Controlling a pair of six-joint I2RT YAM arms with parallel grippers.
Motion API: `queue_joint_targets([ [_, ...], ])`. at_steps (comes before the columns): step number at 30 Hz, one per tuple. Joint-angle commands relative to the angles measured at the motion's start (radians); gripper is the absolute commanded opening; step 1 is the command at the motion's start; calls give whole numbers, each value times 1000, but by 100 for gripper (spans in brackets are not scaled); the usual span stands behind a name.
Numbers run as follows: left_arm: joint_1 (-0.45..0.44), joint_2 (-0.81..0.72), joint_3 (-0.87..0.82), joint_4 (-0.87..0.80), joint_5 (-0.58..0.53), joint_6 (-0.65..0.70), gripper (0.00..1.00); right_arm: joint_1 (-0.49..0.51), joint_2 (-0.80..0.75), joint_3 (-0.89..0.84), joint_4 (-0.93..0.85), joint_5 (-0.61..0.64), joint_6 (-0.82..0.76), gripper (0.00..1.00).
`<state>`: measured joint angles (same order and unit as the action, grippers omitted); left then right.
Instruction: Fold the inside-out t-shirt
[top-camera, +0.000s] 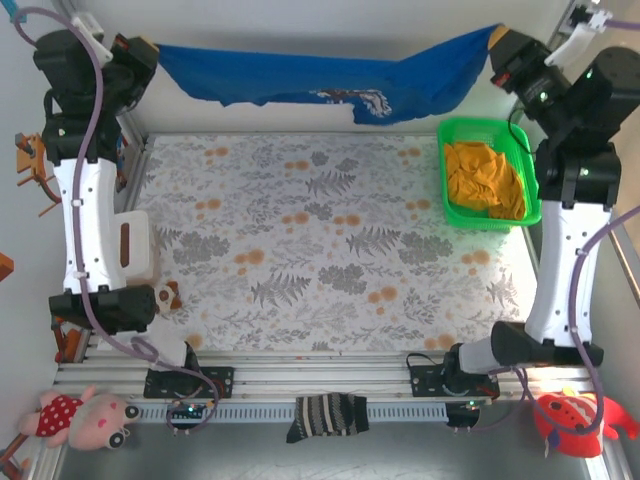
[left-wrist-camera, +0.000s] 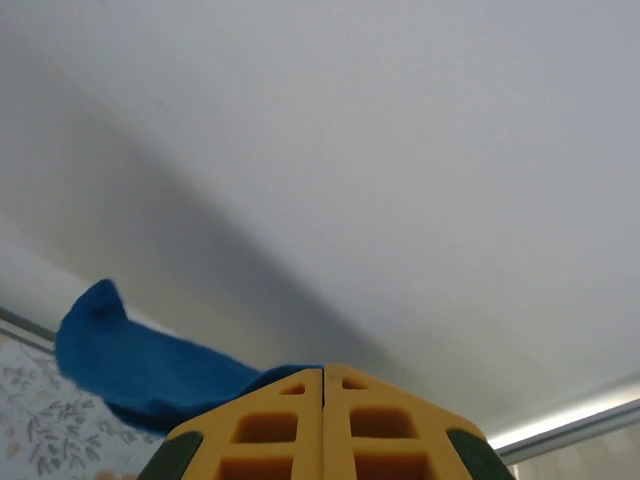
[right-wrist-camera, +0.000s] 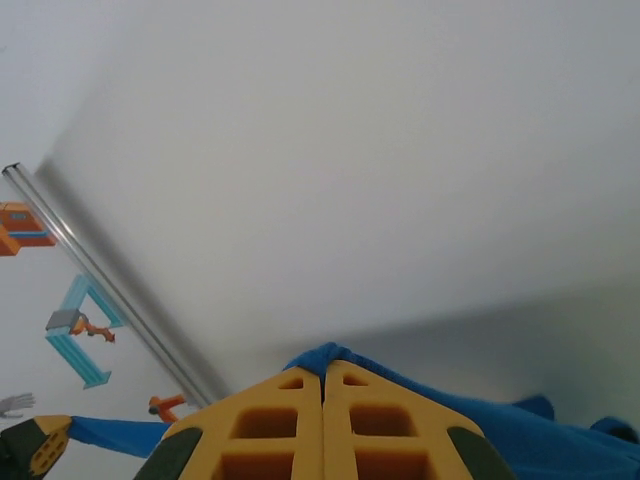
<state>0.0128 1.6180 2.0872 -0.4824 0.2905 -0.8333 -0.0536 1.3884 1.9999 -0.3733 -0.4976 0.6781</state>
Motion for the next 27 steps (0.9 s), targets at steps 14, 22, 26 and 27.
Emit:
queue_joint_targets([
  [14, -128, -530, -1479, 210, -164, -91, 0, 33, -728, -1477, -196, 71, 38, 0],
  [22, -154, -717, -1602, -14, -289, -129, 0, 44, -846, -1571, -337, 72, 37, 0],
  [26, -154, -821, -1655, -82, -301, -145, 0, 47, -885, -1574, -401, 42, 29, 0],
  [27, -154, -842, -1665, -98, -303, -148, 0, 52, -894, -1575, -415, 39, 28, 0],
])
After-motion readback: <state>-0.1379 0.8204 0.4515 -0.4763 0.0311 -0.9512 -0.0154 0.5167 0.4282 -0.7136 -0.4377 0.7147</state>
